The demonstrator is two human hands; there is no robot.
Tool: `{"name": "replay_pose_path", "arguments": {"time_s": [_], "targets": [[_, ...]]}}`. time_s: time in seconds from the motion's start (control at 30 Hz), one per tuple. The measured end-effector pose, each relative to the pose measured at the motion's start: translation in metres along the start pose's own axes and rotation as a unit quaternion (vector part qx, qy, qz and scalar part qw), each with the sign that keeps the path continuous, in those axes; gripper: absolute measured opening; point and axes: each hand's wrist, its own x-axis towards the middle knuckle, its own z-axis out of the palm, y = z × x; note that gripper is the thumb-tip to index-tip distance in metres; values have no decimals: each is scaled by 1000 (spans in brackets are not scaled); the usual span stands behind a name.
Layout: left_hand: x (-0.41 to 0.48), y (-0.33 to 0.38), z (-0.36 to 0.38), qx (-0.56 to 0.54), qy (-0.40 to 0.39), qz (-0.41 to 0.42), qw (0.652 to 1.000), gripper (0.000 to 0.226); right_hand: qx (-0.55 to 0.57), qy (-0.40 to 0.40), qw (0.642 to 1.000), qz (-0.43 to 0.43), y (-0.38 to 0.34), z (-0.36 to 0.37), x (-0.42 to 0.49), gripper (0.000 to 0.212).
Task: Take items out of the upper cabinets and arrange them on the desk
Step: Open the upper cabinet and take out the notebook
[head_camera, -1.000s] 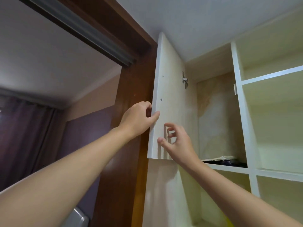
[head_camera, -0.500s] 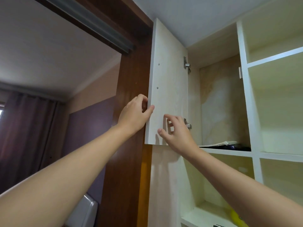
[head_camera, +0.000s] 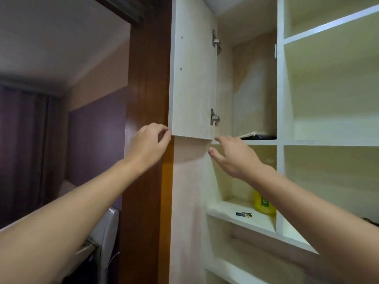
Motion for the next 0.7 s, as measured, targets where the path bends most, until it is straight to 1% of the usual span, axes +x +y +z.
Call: {"name": "replay_pose_path", "arguments": {"time_s": [0.1,0.17,0.2,0.3,0.4,0.5,0.57,0.63,0.7], "targets": [[-55,8,18,53,-14,39,998,35,-18,6,1000,7,13,0,-45,54],[-96,18,37,73,-55,47,995,40,-25,9,1000,9,21,2,-77,54],[-116,24,46,78,-88,49,992,46,-21,6,1000,12,26,4,-95,54],[-172,48,72,52,-188,45,980,66,-5,-8,1000,29,43,15,-153,54],[-229,81,90,-5,-255,17,967,69,10,-39,997,61,60,30,-224,54],[-286,114,106,-41,-312,5,949,67,49,-88,986,132,71,50,-313,55],[-331,134,114,-47,-342,18,938,69,98,-114,967,207,72,63,-382,51],[-381,153,118,-53,-369,37,927,61,119,-151,941,280,69,72,-449,51],[-430,168,115,-55,-394,59,916,49,113,-198,918,324,66,78,-507,51]]}}
